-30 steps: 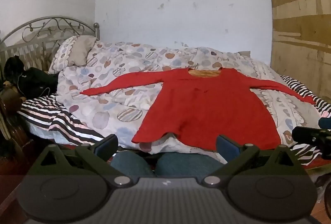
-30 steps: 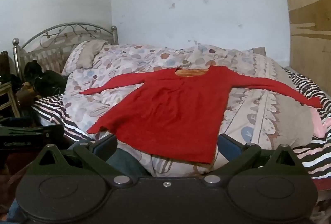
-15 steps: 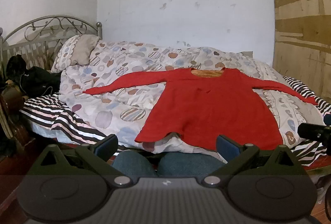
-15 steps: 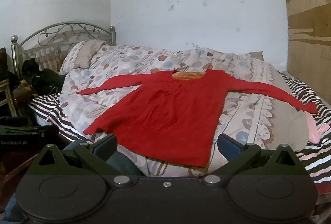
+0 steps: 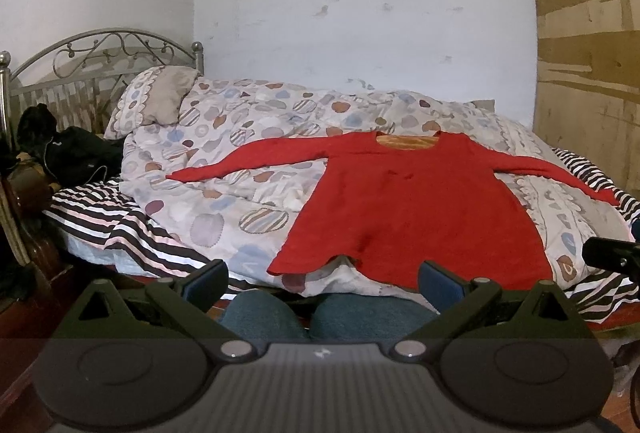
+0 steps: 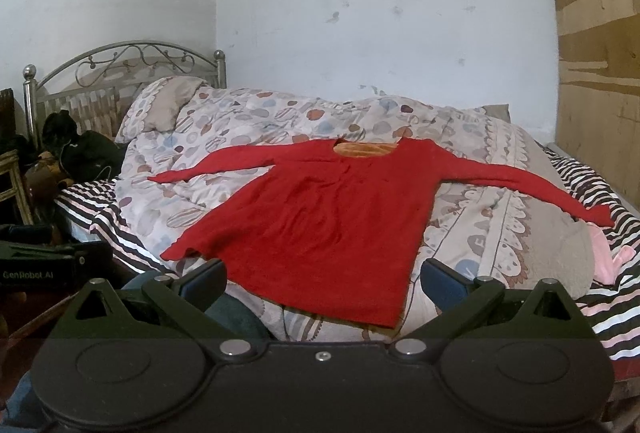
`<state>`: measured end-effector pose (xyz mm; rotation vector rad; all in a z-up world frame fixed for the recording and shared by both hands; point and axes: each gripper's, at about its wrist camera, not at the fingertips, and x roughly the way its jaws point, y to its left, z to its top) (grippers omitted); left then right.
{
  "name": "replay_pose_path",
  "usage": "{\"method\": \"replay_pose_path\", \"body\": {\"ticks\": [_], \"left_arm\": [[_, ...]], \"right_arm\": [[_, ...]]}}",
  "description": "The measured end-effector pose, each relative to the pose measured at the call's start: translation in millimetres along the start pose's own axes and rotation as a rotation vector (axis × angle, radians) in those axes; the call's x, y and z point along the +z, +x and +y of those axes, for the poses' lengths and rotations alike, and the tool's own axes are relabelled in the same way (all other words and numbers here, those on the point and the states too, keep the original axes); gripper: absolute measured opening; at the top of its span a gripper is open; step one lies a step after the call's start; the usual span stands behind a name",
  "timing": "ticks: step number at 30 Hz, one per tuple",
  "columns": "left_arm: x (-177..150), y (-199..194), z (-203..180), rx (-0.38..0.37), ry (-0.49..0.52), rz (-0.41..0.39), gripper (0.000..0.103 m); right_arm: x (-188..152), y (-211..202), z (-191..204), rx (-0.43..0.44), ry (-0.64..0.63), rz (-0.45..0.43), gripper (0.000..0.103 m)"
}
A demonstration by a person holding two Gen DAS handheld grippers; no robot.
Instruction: Fold small clothes
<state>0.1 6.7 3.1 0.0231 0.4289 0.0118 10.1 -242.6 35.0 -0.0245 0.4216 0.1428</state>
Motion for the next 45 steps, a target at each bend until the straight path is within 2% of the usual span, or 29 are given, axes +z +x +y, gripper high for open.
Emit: {"method": "replay_pose_path", "body": {"ticks": [25,45], "left_arm": [[0,-1,5,0.002,-0.01,-0.004,0.103],[6,17,-2,0.009,0.022,0.045,0.103]], "right_arm": [[-2,0,3,0.004,-0.007,0.005,0.103],[-4,15,-1,-0.002,0.005,0.096,0.103]]}}
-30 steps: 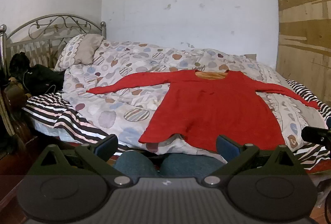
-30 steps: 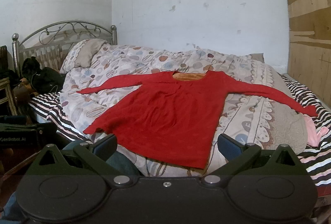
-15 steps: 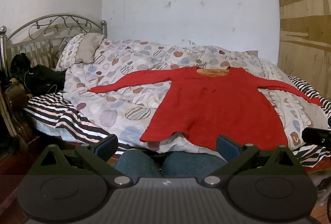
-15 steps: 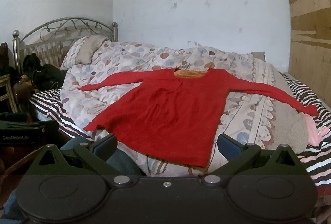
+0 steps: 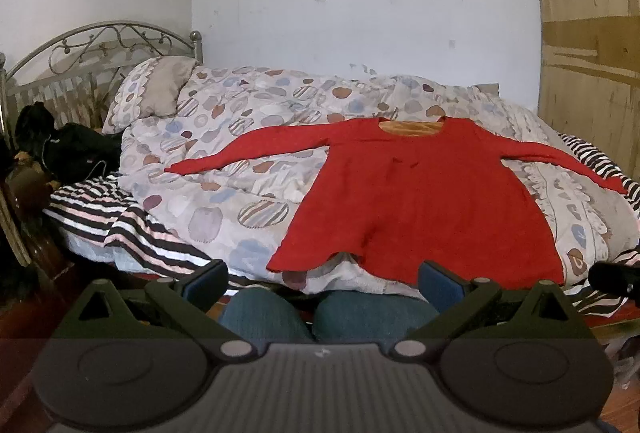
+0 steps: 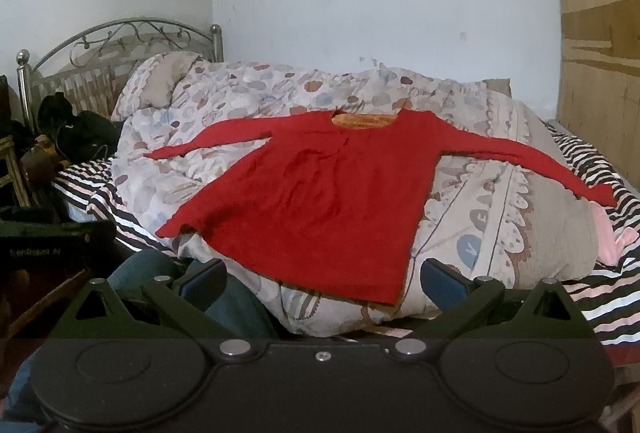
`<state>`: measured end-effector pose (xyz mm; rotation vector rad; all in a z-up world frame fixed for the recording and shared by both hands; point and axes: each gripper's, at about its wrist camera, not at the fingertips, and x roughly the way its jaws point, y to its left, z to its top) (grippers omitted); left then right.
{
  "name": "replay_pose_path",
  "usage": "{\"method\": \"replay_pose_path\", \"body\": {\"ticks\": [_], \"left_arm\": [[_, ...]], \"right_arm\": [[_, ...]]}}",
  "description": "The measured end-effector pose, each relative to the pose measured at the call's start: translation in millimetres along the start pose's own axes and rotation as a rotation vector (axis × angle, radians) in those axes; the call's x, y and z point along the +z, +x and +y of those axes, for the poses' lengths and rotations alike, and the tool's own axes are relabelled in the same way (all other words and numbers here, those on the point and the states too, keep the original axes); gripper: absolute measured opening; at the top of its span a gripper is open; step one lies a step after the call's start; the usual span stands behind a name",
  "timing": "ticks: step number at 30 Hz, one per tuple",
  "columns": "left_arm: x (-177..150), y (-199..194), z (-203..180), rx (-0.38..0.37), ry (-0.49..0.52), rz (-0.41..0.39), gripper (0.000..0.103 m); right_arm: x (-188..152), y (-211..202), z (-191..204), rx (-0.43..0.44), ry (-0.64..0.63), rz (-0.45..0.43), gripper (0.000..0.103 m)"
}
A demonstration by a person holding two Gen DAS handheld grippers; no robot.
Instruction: Fold small clothes
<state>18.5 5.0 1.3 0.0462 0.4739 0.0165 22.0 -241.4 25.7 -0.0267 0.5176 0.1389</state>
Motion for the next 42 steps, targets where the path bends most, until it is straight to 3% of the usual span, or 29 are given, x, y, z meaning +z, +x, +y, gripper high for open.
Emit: {"method": "replay_pose_path", "body": {"ticks": [6,10,13,23,26,31,37,42], "left_arm": [[26,23,-13,0.009,0.058,0.021,0.103],[48,49,-23,-0.025,0.072,0.035,0.103],[66,79,-31,-0.007,0.087,0.059,0.103],[123,136,-59,-0.052,0.112,0.097,0.103],[136,155,-72,-0.05,0.118,0.142,0.103],[151,185,-86,-0.099,0.125,0.198,0.103],[162,230,-98,-0.107,0.166,0.229,0.103],[163,265,-112,-0.073,0.235,0.211,0.103]], "right_arm": [[4,9,-6,-0.003,0.019,0.01,0.103],[15,19,-16,-0.006,0.044,0.02,0.103],[22,38,-30,-0.029,0.071,0.046,0.103],[48,101,-84,-0.101,0.276,0.095,0.103],[55,109,-103,-0.122,0.352,0.054,0.103],[59,103,-129,-0.221,0.447,-0.127,0.103],[53,117,-169,-0.295,0.611,-0.194,0.103],[47,134,-200,-0.343,0.712,-0.242,0.103]]}}
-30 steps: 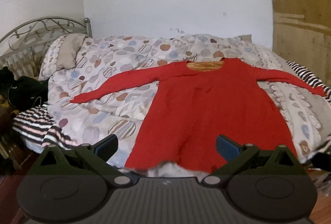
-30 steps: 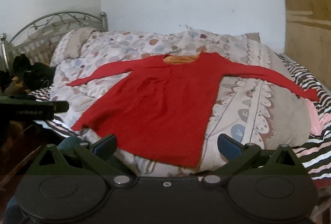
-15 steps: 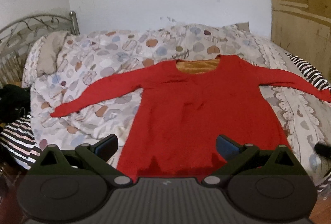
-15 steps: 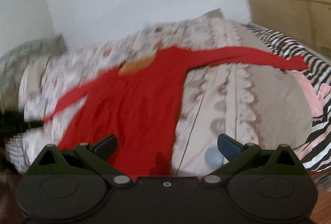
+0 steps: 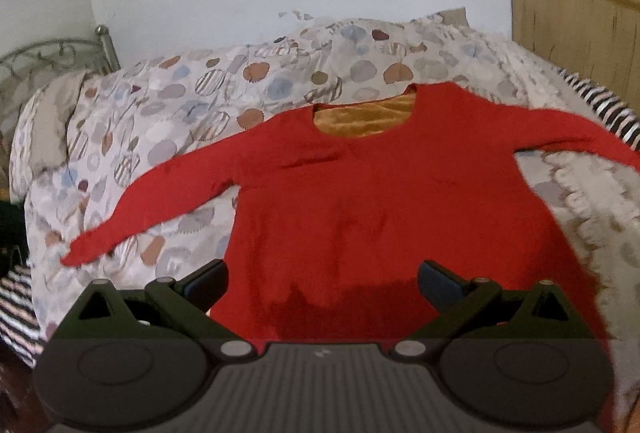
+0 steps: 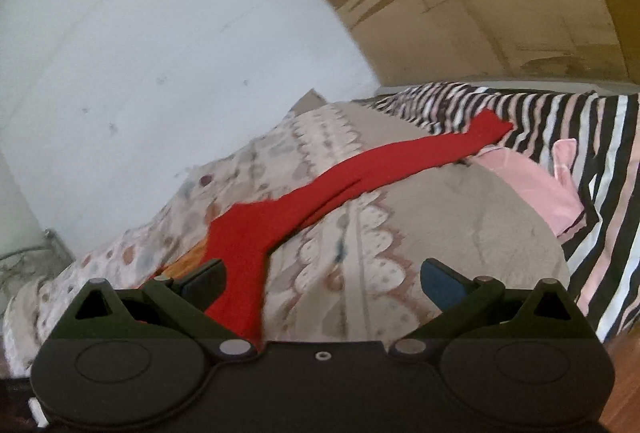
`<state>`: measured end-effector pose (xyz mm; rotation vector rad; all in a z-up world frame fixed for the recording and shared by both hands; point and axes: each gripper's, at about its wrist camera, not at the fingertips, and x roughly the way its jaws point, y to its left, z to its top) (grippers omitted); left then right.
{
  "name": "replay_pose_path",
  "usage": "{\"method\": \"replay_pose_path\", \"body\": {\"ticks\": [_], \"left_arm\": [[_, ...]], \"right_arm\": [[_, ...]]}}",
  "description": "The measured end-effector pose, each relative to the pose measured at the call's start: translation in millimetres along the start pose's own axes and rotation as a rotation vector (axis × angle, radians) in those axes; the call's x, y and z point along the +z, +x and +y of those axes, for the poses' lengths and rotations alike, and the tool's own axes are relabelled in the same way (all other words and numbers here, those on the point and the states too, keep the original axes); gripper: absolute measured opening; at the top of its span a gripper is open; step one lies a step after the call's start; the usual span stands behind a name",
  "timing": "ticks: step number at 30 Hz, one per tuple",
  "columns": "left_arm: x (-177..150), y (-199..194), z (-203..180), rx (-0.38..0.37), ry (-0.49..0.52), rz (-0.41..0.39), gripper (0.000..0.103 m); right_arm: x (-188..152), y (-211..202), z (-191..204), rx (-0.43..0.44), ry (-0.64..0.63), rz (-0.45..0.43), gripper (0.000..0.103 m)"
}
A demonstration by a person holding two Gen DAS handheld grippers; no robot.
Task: Fold small clothes
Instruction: 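Reach the right gripper to the sleeve cuff by the striped sheet and grasp it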
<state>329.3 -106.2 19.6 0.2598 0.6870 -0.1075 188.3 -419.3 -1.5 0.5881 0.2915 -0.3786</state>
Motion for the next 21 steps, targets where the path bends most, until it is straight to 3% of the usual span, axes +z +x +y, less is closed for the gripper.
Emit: {"method": "replay_pose_path", "body": {"ticks": [4,8,11,15,19,21], "left_arm": [[6,29,-6,-0.003,0.015,0.0,0.103],[-2,50,-13,0.001,0.004,-0.031,0.103],[-15,72,-21,0.005,0.011,0.032,0.103],[-35,90,-24,0.012,0.008,0.127,0.102],[-53,87,-18,0.012,-0.021,0.122,0.102],[-55,86,-15,0.007,-0.026,0.127,0.102]], "right_arm": [[6,31,-5,-0.072,-0.013,0.015,0.103],[10,65,-18,-0.088,0.044,0.085,0.103],[17,82,-27,-0.091,0.055,0.095,0.103],[40,106,-36,-0.105,-0.038,0.142,0.103],[64,135,-59,-0.213,-0.077,0.148,0.103],[74,148,-73,-0.219,-0.07,0.131,0.103]]}}
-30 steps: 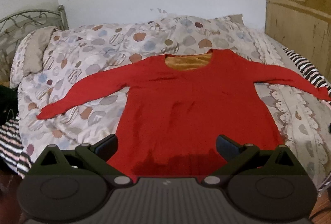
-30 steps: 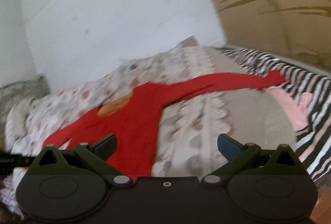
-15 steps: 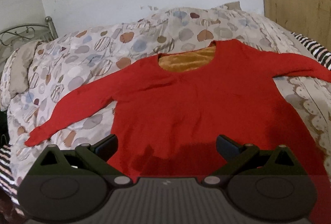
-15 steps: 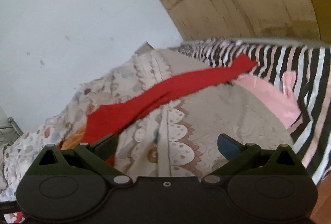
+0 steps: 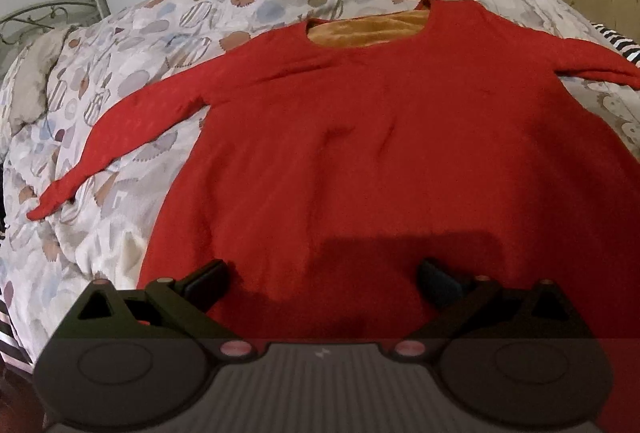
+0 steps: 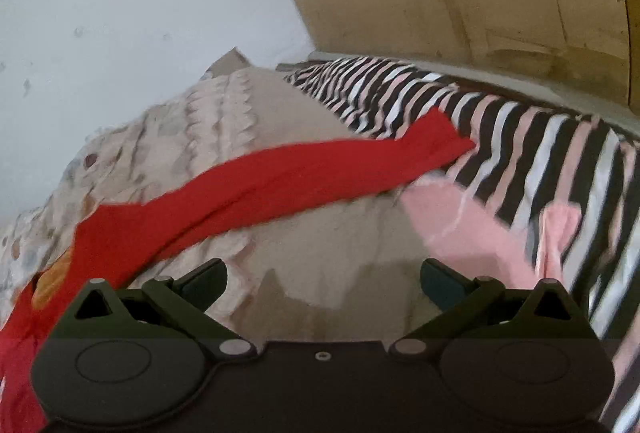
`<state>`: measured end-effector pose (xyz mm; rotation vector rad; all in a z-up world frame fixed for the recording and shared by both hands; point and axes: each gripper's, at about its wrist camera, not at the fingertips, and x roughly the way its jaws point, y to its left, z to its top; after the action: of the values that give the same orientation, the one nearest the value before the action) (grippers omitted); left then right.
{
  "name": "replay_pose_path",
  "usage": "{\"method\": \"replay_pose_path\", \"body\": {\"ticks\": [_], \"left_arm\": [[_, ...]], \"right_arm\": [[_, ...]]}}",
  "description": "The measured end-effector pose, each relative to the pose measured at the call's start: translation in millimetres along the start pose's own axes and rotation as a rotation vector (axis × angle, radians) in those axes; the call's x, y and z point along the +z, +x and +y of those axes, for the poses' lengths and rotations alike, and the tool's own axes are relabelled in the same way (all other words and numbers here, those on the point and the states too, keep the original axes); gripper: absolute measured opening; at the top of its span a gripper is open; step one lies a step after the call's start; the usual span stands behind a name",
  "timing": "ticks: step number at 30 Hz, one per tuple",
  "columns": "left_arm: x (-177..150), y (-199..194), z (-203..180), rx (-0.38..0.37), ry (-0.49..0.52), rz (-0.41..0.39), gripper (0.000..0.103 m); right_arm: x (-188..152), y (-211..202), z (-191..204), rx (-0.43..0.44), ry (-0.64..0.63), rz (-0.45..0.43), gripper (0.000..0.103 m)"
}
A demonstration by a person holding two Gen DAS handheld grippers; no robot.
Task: Fold small clothes
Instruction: 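Reach the right gripper to the sleeve cuff by the striped sheet and grasp it, then lift the held sleeve with the right gripper, lay it across the shirt body, open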
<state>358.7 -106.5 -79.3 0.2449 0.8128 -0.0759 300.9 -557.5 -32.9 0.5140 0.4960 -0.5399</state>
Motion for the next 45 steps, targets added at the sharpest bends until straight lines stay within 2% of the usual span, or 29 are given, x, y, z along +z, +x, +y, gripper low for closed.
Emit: {"method": "replay_pose_path", "body": {"ticks": [5,7,11,14,15,16,17,18,19,20,24,27,32,36,39,45], "left_arm": [[-3,1,6,-0.019,-0.024,0.018,0.103],[-2,3,7,-0.028,-0.041,0.031,0.103],[-2,5,11,-0.045,-0.059,0.04,0.103],[-3,5,13,-0.054,-0.059,0.042,0.103],[-2,6,14,-0.057,-0.061,0.043,0.103],[-2,6,14,-0.059,-0.063,0.044,0.103],[-1,6,15,-0.062,-0.063,0.046,0.103],[0,6,16,-0.066,-0.062,0.05,0.103],[0,6,17,-0.074,-0.059,0.056,0.103],[2,6,19,-0.085,-0.054,0.066,0.103],[12,3,32,-0.145,-0.051,0.127,0.102],[17,-4,47,-0.169,-0.094,0.123,0.102],[21,-22,70,-0.158,-0.153,0.07,0.103],[22,-39,91,-0.144,-0.222,0.024,0.103],[21,-49,107,-0.122,-0.286,0.001,0.103],[14,-66,140,-0.09,-0.395,-0.037,0.103]], "right_arm": [[28,45,-30,-0.074,0.034,-0.026,0.101],[38,66,-42,-0.132,0.044,-0.012,0.092],[57,102,-76,-0.154,0.245,0.035,0.08],[64,111,-98,-0.122,0.435,0.015,0.074],[66,113,-105,-0.111,0.49,0.003,0.069],[67,115,-110,-0.11,0.532,-0.004,0.056],[69,118,-114,-0.124,0.566,-0.006,0.047],[70,122,-115,-0.148,0.587,0.001,0.031],[72,126,-116,-0.173,0.596,0.009,0.02],[74,128,-115,-0.196,0.587,0.011,0.018],[87,125,-81,-0.265,0.41,-0.023,0.008],[102,113,-51,-0.232,0.296,-0.086,0.007],[122,77,29,-0.141,0.04,-0.184,0.007],[130,49,98,0.017,-0.105,-0.228,0.007],[124,23,155,0.17,-0.219,-0.25,0.006],[72,-19,259,0.469,-0.468,-0.243,0.006]]}}
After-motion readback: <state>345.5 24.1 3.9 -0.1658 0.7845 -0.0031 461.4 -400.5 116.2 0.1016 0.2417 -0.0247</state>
